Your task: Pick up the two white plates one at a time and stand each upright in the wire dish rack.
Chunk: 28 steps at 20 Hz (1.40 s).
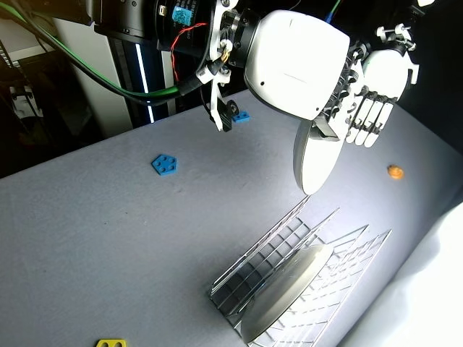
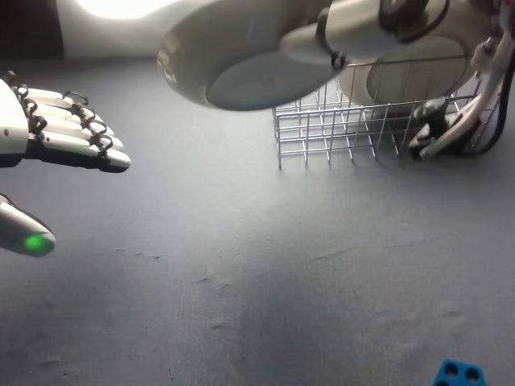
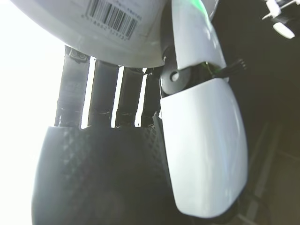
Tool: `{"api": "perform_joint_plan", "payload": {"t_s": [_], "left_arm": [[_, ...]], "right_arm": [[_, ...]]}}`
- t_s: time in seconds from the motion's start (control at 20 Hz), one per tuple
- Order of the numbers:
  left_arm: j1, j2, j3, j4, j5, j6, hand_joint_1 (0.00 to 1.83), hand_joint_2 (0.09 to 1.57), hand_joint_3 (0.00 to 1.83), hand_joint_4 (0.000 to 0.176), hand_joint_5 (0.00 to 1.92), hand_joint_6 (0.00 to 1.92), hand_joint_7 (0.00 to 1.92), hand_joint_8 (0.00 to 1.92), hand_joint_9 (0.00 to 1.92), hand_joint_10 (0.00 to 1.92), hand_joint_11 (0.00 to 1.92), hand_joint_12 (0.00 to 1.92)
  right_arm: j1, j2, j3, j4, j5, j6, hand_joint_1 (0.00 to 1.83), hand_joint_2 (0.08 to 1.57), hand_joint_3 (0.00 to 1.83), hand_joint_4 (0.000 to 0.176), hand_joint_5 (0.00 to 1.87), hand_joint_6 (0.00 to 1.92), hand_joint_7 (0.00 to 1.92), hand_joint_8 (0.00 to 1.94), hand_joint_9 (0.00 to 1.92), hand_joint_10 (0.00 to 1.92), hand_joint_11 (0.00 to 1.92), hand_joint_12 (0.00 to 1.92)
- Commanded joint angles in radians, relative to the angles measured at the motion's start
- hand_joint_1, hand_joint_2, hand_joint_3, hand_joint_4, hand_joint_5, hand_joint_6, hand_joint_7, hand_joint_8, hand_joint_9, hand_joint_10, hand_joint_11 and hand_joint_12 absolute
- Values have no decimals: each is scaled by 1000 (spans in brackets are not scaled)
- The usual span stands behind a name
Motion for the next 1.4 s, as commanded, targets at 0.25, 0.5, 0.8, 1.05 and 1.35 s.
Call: {"api": "perform_joint_plan", "payload": {"t_s": [0.25, 0.5, 0.8, 1.05, 1.35], "left_arm": [[-4, 12, -4, -64, -26, -2, 0, 1082, 0, 0, 153, 2, 150, 0, 129, 0, 0, 317], [5, 8, 2, -64, -26, -2, 0, 1091, 0, 0, 148, 4, 150, 4, 128, 2, 0, 307], [7, 10, 5, -64, -28, -7, 0, 1086, 0, 0, 141, 1, 144, 3, 125, 4, 0, 302], [6, 9, 4, -64, -28, -7, 0, 1084, 0, 0, 150, 5, 155, 5, 132, 4, 0, 273], [20, 10, 6, -64, -35, -7, 0, 1084, 0, 0, 167, 5, 161, 6, 141, 6, 0, 341]], "right_arm": [[23, 9, 36, 46, 120, 21, 1377, 1117, 0, 0, 829, 1145, 990, 972, 983, 1091, 759, 1280], [22, 15, 70, 96, 106, 16, 1373, 1127, 1, 0, 821, 1187, 965, 1000, 947, 1133, 724, 1314], [17, 25, 103, 143, 80, -11, 1377, 1112, 1, 0, 870, 1131, 989, 954, 964, 1088, 757, 1235], [27, 29, 103, 143, 83, -10, 1373, 1122, 2, 0, 850, 1164, 979, 983, 934, 1130, 748, 1289], [46, 42, 79, 143, 80, -19, 1376, 1111, 1, 0, 884, 1121, 978, 949, 968, 1099, 772, 1275]]}}
